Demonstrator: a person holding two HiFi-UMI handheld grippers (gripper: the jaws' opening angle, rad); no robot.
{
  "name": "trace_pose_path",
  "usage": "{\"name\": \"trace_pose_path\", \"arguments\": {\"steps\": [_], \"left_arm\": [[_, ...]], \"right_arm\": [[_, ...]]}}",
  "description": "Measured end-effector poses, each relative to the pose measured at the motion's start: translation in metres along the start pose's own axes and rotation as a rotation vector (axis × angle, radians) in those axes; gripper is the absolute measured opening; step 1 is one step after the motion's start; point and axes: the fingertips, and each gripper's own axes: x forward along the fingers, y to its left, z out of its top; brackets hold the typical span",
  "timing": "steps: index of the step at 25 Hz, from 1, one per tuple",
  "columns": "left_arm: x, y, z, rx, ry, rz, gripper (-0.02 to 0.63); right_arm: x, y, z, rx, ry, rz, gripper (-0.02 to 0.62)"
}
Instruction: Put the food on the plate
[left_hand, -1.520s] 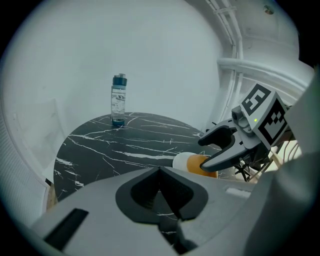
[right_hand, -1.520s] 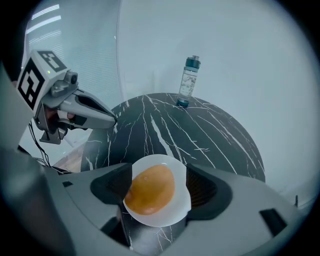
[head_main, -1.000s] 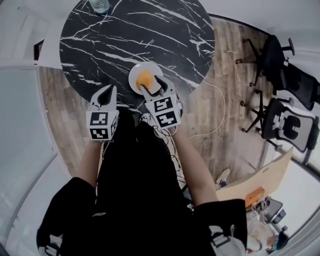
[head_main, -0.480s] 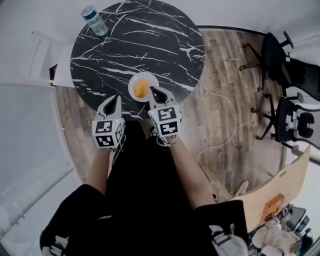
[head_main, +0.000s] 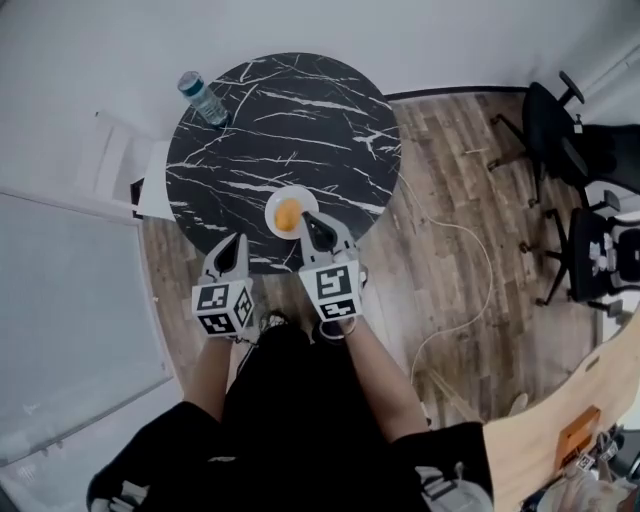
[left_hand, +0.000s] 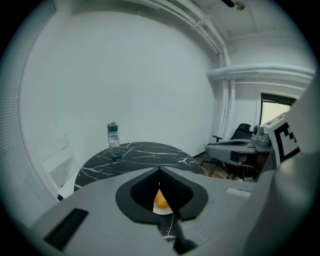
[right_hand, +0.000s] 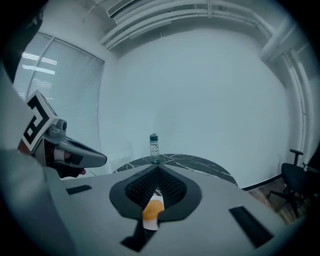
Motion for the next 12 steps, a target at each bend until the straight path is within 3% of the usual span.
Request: {"name": "trace_pose_path", "arguments": {"steps": [7,12], "left_arm": [[-0.029,-0.015,0.035,0.027,-0.104,-0.041,0.0],[-0.075,-0.017,0.082,0.085,-0.226,-0.077,0.0]], "right_arm": [[-0.046,0.009,0.046,-0.055,-0.126,-0.097,-0.003],[-0.082,0.037,0.09,-0.069,-0.197,-0.141,-0.003]]}}
